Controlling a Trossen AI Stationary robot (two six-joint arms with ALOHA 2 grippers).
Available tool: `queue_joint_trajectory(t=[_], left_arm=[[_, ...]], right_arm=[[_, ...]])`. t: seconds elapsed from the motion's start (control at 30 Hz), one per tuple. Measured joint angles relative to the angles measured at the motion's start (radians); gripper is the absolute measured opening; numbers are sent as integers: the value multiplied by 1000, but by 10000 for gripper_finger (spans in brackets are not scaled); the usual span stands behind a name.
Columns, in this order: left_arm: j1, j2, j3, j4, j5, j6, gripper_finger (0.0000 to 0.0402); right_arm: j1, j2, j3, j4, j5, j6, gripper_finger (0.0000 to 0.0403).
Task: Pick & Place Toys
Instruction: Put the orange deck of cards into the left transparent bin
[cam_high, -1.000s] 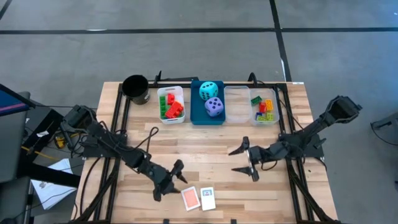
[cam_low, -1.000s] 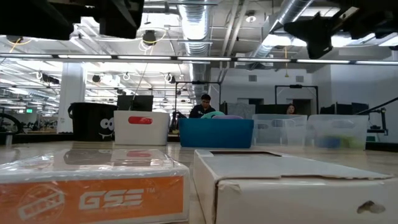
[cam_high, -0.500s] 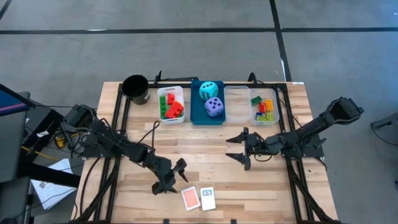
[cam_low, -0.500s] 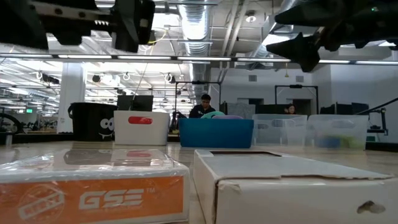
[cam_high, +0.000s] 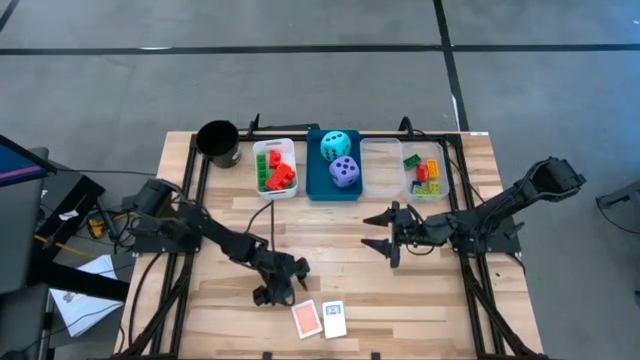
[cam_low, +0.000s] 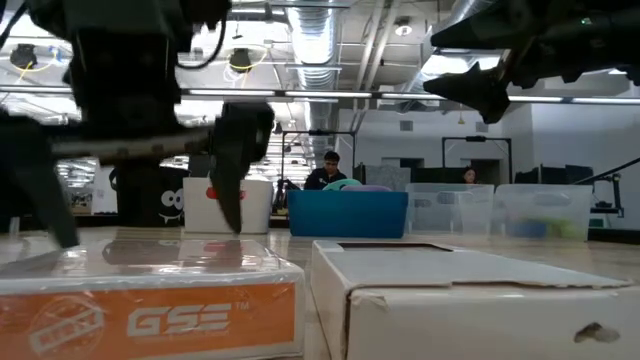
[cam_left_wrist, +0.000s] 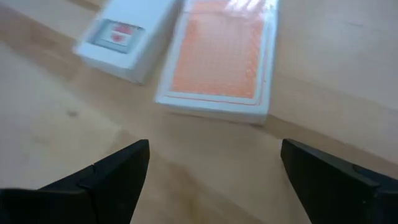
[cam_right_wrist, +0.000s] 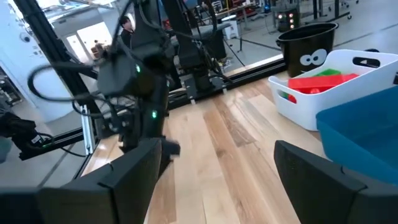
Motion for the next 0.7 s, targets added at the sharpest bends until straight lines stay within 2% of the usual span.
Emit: queue_joint_trajectory(t=[0.13,0.33,0.53,0.7], left_arm=[[-2,36,1,42,39,-2,356],[-3,27,0,97,46,0,355],[-3,27,-1,109,146,-1,355],[-7,27,-1,136,147,0,355]], right_arm=[[0,0,0,0,0,0,305],[0,0,0,-4,0,0,305],[0,0,0,-7,18,0,305],[0,0,0,-10,26,0,305]])
